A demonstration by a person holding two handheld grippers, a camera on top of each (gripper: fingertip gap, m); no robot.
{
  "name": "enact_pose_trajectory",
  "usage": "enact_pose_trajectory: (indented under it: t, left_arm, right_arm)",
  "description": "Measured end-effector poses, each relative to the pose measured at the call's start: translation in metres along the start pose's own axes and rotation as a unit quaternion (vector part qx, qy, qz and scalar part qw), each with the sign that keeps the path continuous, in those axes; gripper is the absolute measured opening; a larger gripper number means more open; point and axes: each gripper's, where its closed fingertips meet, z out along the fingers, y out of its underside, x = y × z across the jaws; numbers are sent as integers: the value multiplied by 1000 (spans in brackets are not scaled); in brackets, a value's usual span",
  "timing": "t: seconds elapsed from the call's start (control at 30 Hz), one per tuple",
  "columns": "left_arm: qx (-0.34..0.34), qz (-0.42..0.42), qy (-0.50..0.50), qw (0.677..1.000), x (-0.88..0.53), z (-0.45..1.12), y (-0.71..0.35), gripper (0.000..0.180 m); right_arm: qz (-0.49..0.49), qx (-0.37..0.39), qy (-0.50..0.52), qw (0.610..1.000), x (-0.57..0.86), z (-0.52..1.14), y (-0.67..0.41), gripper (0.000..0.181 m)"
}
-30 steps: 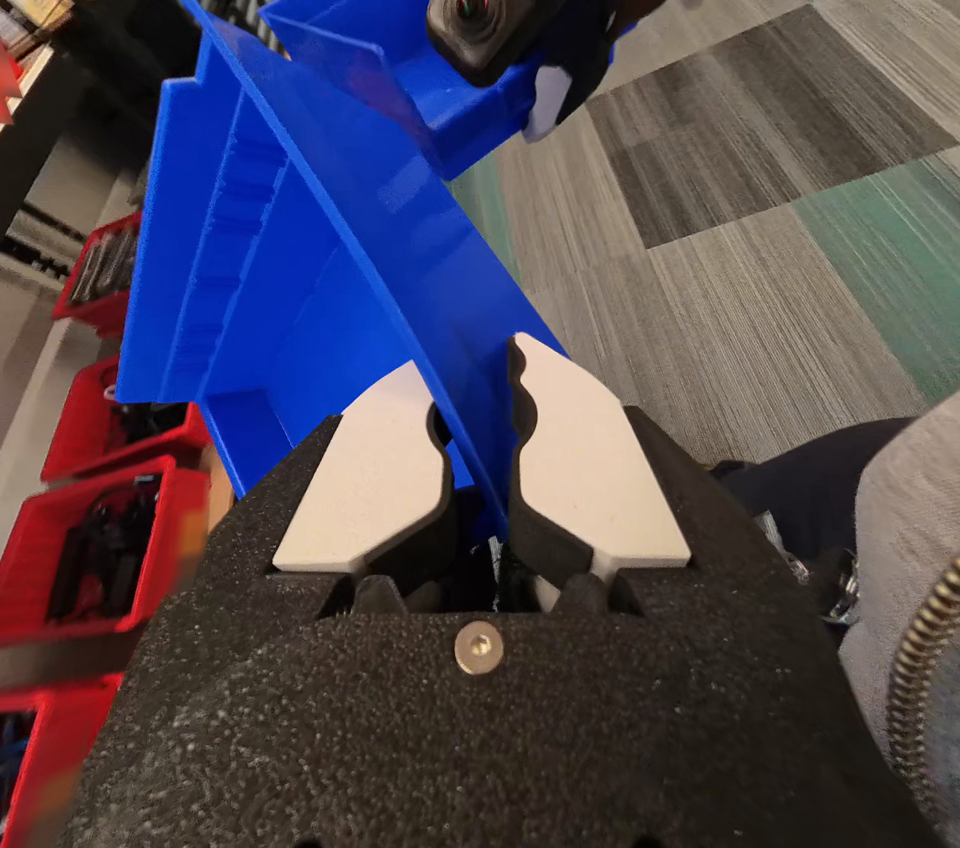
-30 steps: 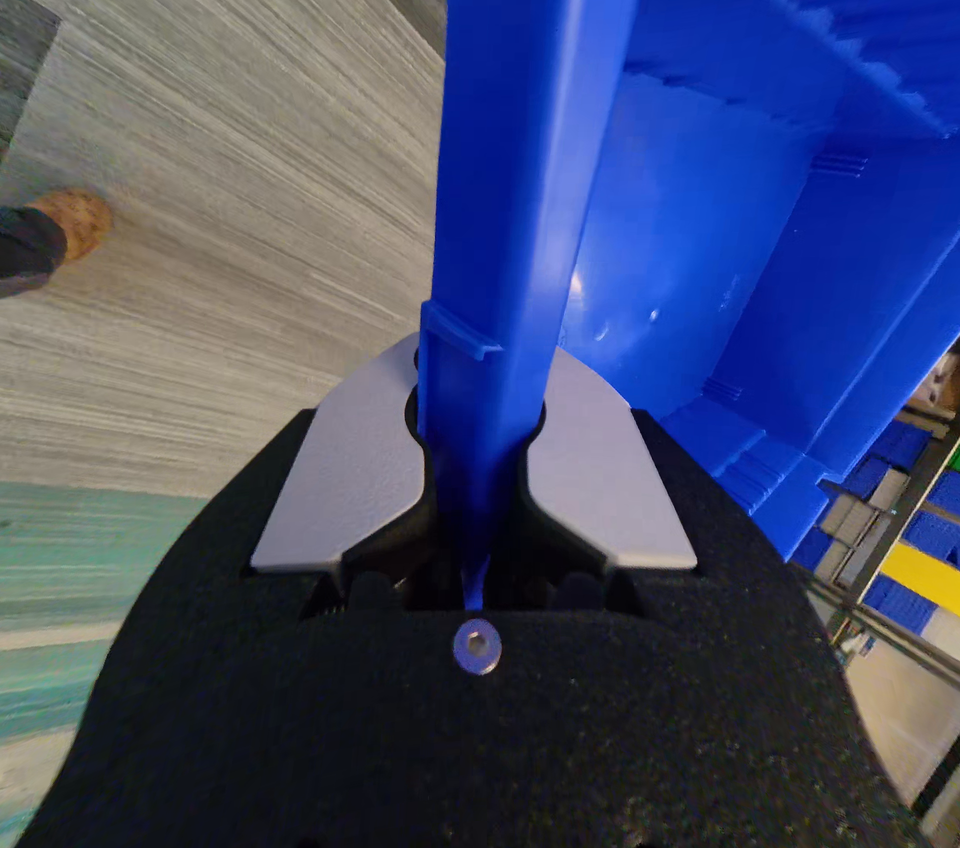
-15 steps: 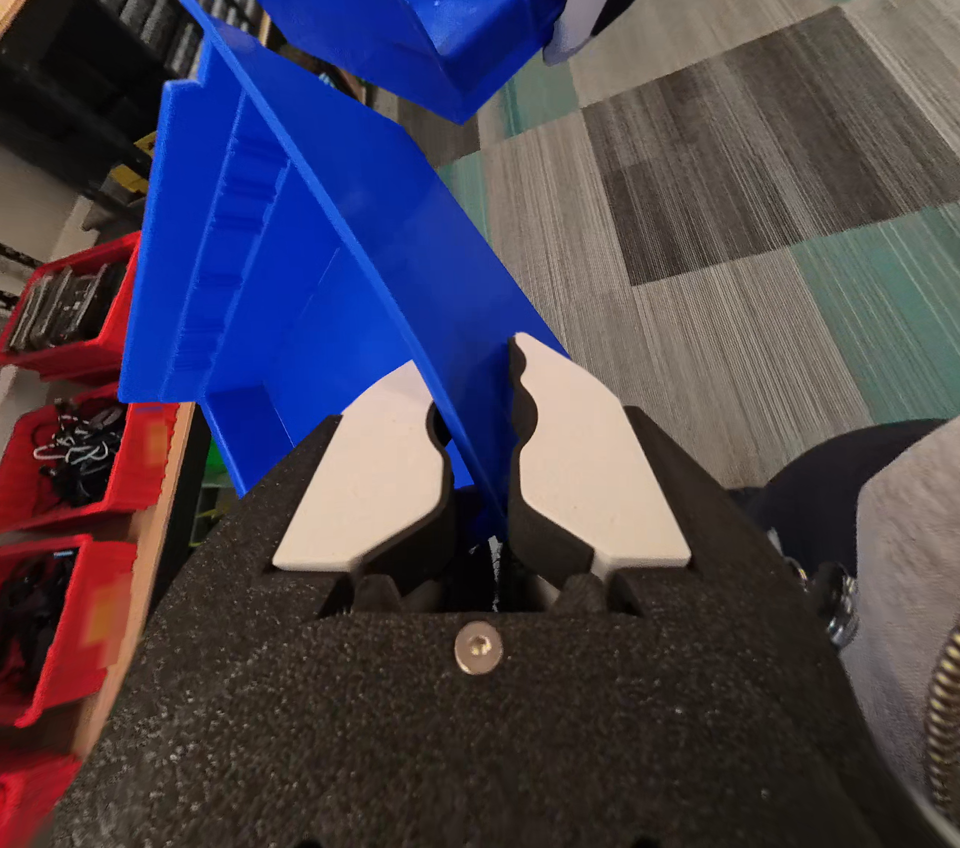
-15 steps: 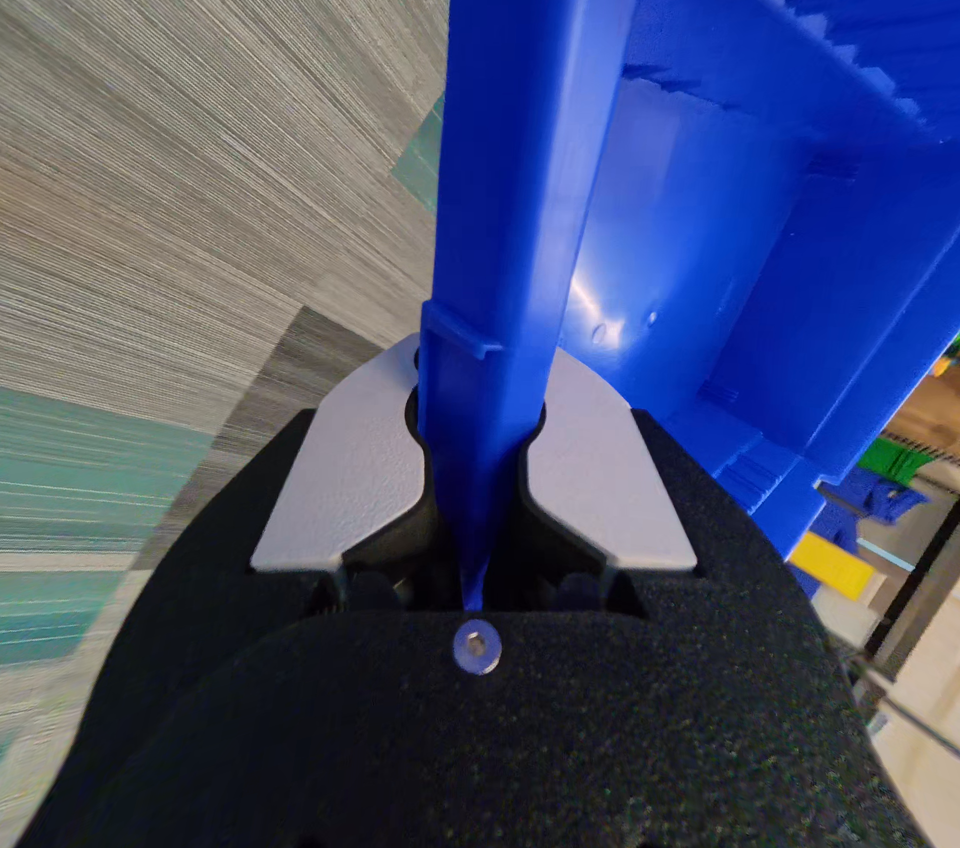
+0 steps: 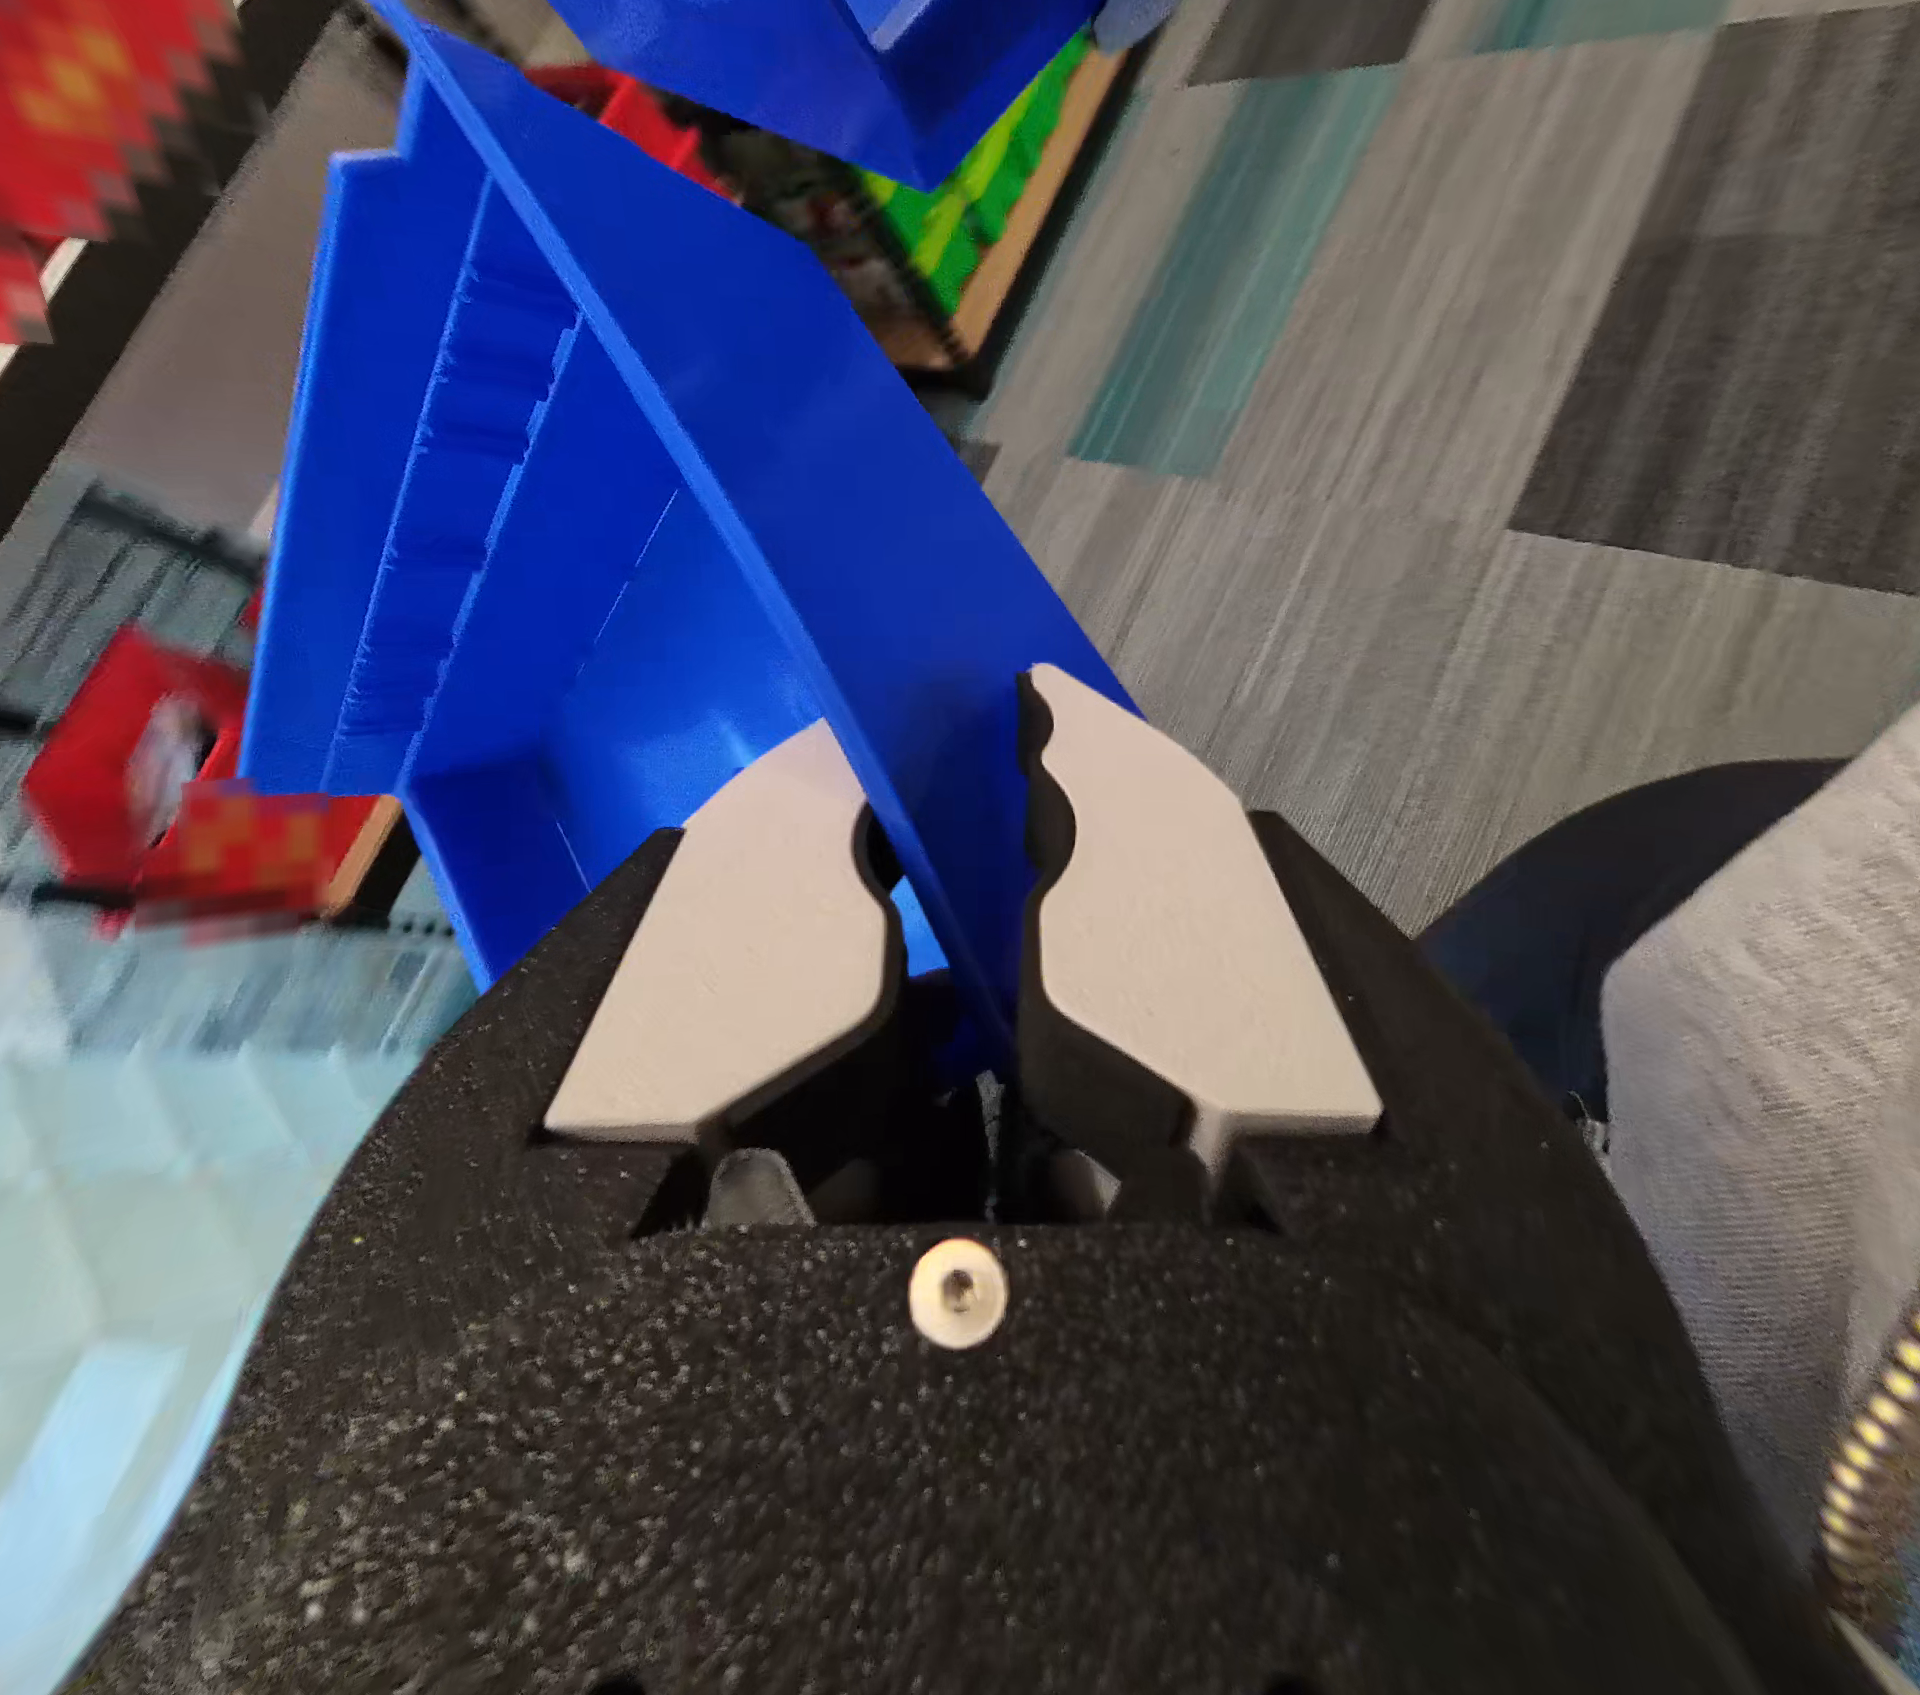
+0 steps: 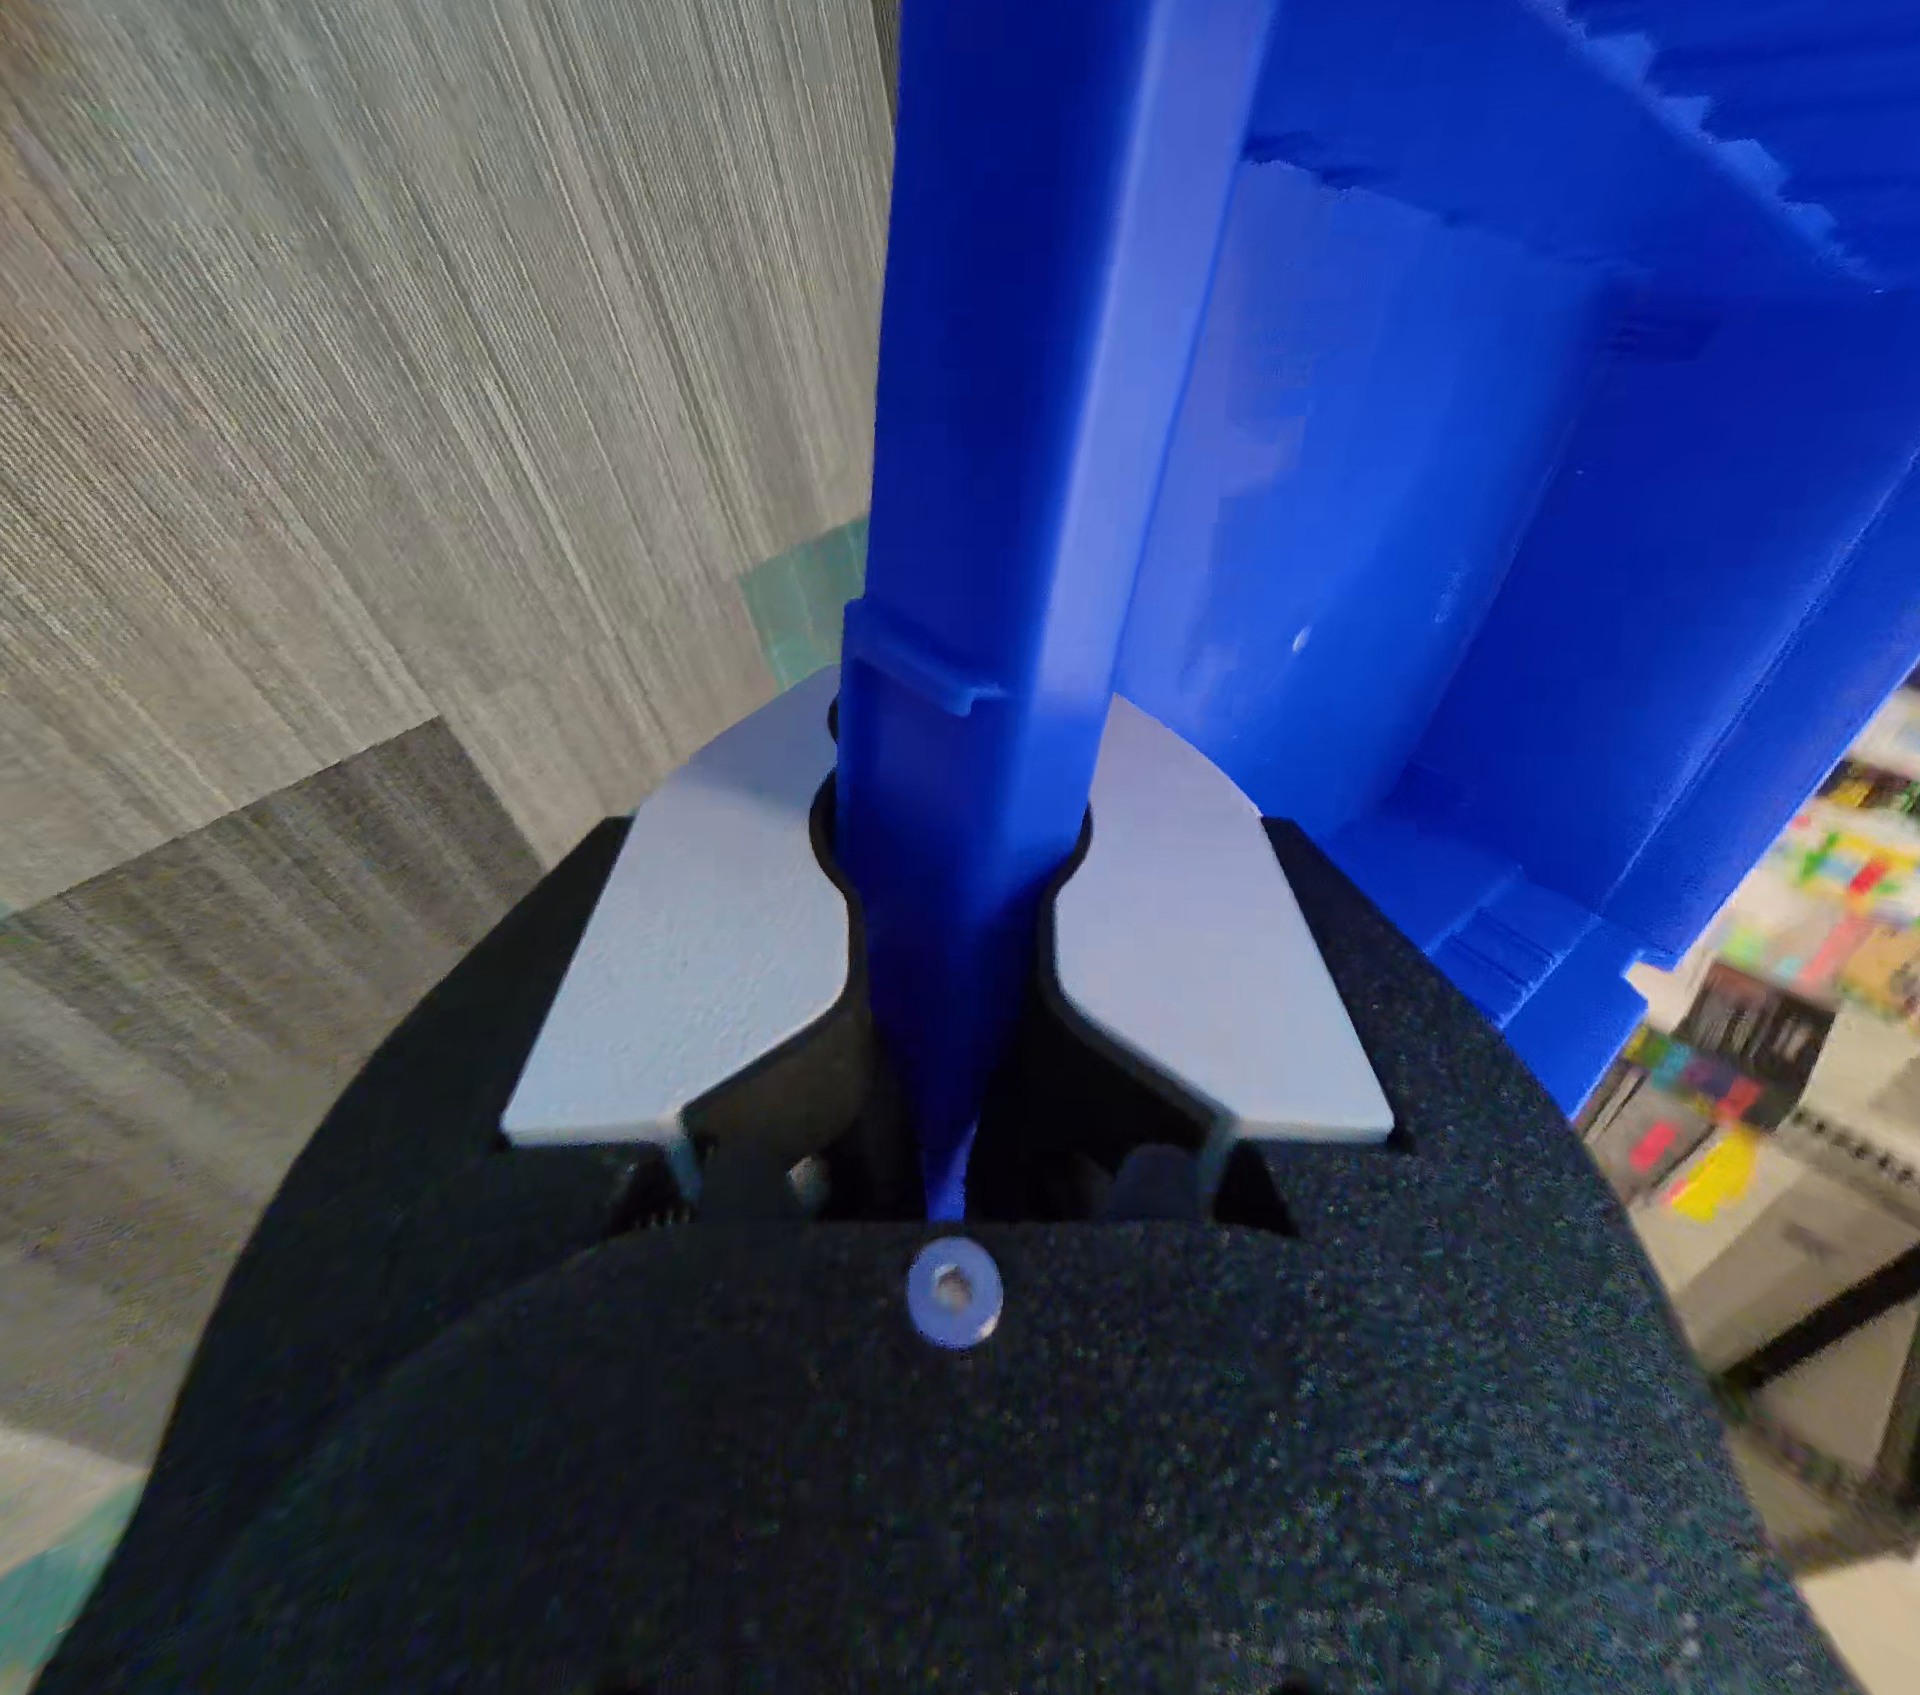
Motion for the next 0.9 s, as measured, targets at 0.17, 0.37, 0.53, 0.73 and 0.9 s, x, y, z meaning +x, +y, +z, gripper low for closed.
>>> enact_pose_trajectory:
  t: [0.17, 0.37, 0.53, 0.73, 0.9]
  left_arm:
    - [-53, -103, -133, 984, 74, -119, 43, 16]
    - [-113, -254, -262, 924, 166, -288, 91, 16]
    - [-159, -298, -365, 868, 239, -436, 150, 17]
    - [-276, -361, -464, 761, 348, -642, 248, 16]
    - [-336, -422, -569, 621, 452, -818, 291, 16]
  right_arm:
    - [-139, 91, -1, 986, -51, -54, -106, 29]
    - [-306, 200, -6, 931, -158, -157, -267, 29]
    - [-382, 299, 3, 874, -271, -266, -424, 29]
    - [-477, 440, 23, 761, -473, -437, -620, 29]
    - [-579, 536, -23, 614, -686, -630, -731, 30]
